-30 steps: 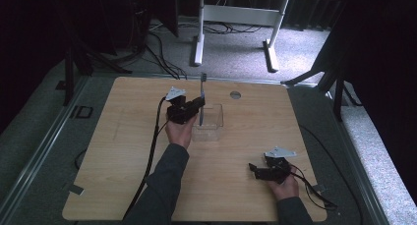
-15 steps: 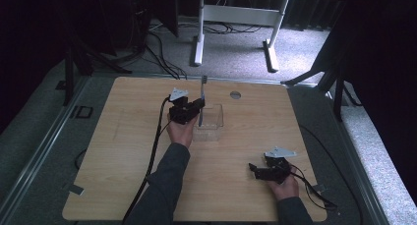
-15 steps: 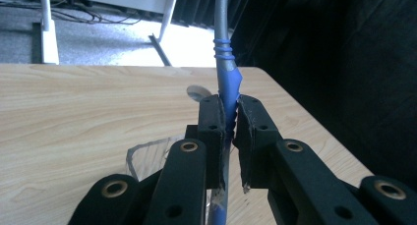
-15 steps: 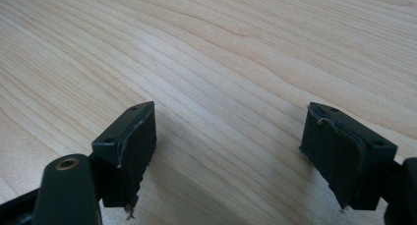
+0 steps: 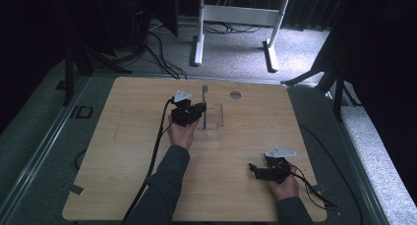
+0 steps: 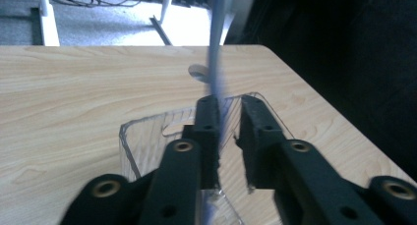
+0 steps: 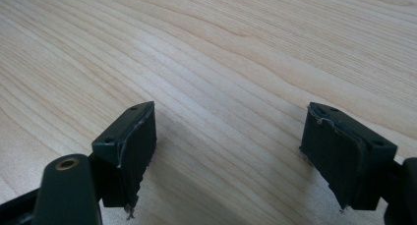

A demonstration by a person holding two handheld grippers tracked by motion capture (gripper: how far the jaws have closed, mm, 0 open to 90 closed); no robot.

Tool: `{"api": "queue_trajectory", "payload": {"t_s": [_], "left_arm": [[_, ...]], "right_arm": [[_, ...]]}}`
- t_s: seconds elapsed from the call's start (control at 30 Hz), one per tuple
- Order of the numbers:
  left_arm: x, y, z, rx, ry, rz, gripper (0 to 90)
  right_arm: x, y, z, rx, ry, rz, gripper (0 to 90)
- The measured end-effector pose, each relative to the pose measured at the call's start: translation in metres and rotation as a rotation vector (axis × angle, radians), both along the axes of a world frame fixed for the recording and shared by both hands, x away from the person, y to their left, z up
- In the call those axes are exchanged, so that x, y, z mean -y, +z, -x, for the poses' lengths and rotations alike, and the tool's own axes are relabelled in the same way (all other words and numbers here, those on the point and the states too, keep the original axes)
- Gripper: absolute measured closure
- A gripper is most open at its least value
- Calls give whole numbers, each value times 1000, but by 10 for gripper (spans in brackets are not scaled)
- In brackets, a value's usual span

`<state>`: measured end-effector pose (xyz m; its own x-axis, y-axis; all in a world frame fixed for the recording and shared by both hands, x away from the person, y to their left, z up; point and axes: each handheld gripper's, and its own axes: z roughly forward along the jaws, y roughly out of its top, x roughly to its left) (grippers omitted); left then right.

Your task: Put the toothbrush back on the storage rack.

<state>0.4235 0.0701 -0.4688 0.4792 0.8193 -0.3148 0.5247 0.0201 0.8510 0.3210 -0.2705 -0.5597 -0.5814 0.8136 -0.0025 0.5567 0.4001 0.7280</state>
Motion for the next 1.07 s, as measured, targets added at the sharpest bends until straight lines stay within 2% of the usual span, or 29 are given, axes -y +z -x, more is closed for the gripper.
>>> {"api": "queue_trajectory", "payload": {"t_s": [0.1, 0.2, 0.33, 0.6, 0.67, 0.87, 1.0, 1.07], "left_arm": [[0, 0, 1, -13, -8, -9, 650], [-2, 1, 3, -9, -13, -12, 538], [-7, 5, 9, 11, -13, 5, 477], [-21, 16, 21, 38, -36, 24, 463], [-23, 16, 25, 40, -43, 14, 461], [-32, 12, 35, 37, -54, -3, 444], [-49, 4, 48, 36, -50, -10, 441], [-60, -3, 51, 28, -29, -46, 432]], "right_arm": [[0, 0, 0, 0, 0, 0, 206], [0, 0, 0, 0, 0, 0, 206], [0, 0, 0, 0, 1, 0, 206], [0, 0, 0, 0, 0, 0, 206], [0, 0, 0, 0, 0, 0, 206], [0, 0, 0, 0, 1, 0, 206], [0, 0, 0, 0, 2, 0, 206], [0, 0, 0, -1, 0, 0, 206]]}}
